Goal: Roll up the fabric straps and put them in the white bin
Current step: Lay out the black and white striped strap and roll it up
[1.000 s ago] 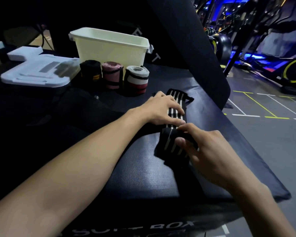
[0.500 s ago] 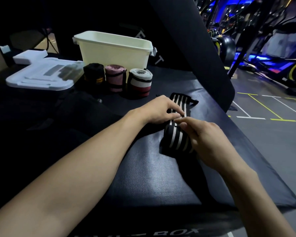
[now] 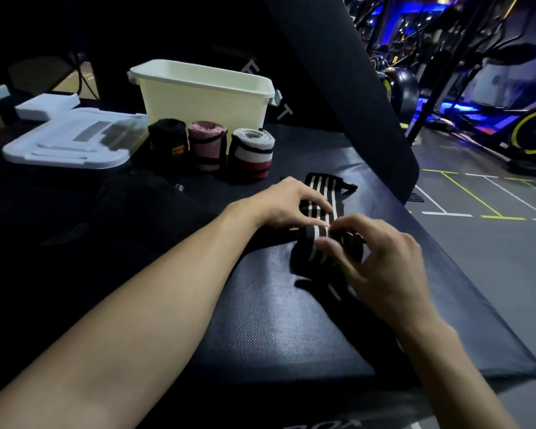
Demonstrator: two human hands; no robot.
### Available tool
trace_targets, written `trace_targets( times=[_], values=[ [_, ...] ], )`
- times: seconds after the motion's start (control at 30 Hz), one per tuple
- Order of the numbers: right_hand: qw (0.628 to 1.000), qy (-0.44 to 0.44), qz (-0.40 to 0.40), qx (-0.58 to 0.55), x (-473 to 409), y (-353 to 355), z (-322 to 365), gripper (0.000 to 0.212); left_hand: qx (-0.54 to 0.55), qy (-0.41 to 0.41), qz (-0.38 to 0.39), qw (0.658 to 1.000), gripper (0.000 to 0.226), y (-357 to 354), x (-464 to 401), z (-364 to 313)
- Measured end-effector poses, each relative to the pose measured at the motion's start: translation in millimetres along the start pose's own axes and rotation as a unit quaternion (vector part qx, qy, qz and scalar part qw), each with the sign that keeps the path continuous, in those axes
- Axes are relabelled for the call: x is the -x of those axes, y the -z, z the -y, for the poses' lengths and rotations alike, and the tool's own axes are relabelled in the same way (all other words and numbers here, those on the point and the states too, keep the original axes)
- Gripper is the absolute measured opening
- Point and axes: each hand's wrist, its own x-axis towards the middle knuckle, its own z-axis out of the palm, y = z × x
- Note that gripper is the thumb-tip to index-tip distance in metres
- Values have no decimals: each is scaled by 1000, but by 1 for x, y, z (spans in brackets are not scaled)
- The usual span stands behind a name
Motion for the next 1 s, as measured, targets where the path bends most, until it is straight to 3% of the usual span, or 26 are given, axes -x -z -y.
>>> trace_targets(
  times=[0.17, 0.4, 0.53, 0.7, 0.83, 1.0],
  values=[
    [992, -38, 124, -5, 5, 5, -9, 60, -14, 9, -21, 1000, 26, 2, 2, -4],
    [990, -24, 132, 32, -5, -8, -9, 59, 7, 16, -28, 999, 21, 2, 2, -4],
    [986, -25, 152, 62, -10, -5, -7, 73, 16, 36, -43, 998, 21, 0, 0, -2],
    [984, -21, 169, 52, -15, 5, -2, 47, -3, 34, -102, 994, 17, 4, 0, -3],
    [975, -29, 219, 16, -17, 22, 9, 36, 11, 26, -68, 997, 22, 5, 2, -6],
    [962, -127, 241, 13, -24, 11, 4, 32, 31, 29, -70, 997, 13, 3, 2, -7]
  ],
)
